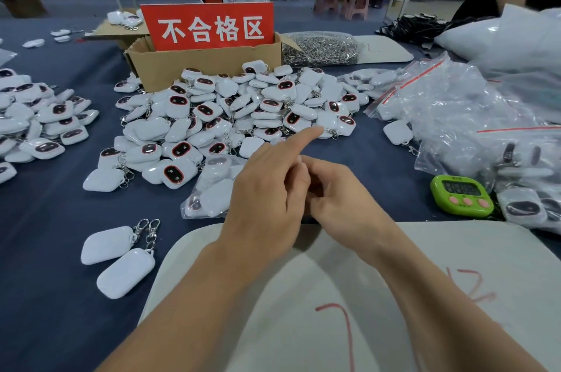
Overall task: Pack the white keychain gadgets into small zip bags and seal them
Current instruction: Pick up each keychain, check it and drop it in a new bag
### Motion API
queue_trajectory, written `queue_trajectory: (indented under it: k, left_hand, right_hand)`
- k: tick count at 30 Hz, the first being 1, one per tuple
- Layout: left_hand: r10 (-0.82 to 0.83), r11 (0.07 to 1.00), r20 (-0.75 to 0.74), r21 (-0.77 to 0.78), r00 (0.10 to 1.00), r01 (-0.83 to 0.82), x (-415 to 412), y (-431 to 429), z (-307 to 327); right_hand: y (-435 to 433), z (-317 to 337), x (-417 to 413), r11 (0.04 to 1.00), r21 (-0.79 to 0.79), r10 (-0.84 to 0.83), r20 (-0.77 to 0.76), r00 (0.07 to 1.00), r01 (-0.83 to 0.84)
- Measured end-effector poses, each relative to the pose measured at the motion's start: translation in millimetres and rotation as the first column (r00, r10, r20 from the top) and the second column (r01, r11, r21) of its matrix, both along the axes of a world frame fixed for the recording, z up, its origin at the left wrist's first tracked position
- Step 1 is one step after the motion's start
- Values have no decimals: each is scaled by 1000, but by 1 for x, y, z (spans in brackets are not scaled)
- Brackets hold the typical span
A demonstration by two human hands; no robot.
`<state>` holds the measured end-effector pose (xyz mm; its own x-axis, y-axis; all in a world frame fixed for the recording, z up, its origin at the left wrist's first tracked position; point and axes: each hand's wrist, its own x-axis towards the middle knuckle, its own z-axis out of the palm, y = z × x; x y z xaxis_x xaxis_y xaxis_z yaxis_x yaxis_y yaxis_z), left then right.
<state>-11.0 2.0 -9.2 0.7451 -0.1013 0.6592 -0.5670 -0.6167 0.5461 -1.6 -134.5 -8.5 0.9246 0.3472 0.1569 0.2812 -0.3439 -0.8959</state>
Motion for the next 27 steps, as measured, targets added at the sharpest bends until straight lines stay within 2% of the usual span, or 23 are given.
queue_trajectory:
  k: [2, 5, 8, 11, 12, 14, 16, 17, 19, 21, 24, 27]
  left_hand:
    - [-4, 1000, 6, -20, 1000, 4, 1, 1, -1]
    - [-79, 996, -15, -46, 997, 79, -1, -1, 0]
    - [-158, 986, -50, -58, 986, 155, -5, -4, -1]
    - [-118, 990, -26, -77, 993, 116, -5, -6, -2]
    - [-69, 993, 1, -96, 998, 68, -4, -5, -1]
    - [45, 973, 16, -227, 999, -41, 1, 2, 2]
    - [126, 886, -30, -446, 992, -126, 9, 12, 8]
    - [157, 823, -43, -546, 987, -155, 13, 18, 12]
    - [225, 725, -30, -662, 974, -188, 19, 29, 23]
    - [280, 705, 24, -683, 960, -189, 19, 36, 36]
    - [290, 777, 113, -608, 950, -165, 15, 36, 41]
    - [174, 890, 46, -436, 984, -137, 5, 12, 24]
  right_hand:
    - [-2, -1, 0, 993, -120, 12, -15, 1000, -14]
    - [-1, -3, -2, 935, -338, -91, 69, 993, 109]
    - [1, 0, -2, 912, -405, -22, 105, 994, 62]
    - [-2, 3, -1, 899, -431, -21, 123, 992, 72]
    - [-3, 3, -1, 923, -360, -81, 155, 985, 133]
    - [-7, 4, -1, 955, -24, -290, 148, 945, 297]
    - [-17, 6, 2, 854, 279, -478, 85, 874, 440]
    - [-22, 6, 4, 805, 328, -536, 50, 842, 494]
    - [-29, 1, 10, 762, 253, -616, 1, 787, 596]
    - [-30, -10, 15, 745, 76, -663, -24, 748, 662]
    - [-23, -23, 26, 783, -178, -593, 78, 802, 596]
    - [-20, -26, 49, 803, -297, -465, 229, 855, 516]
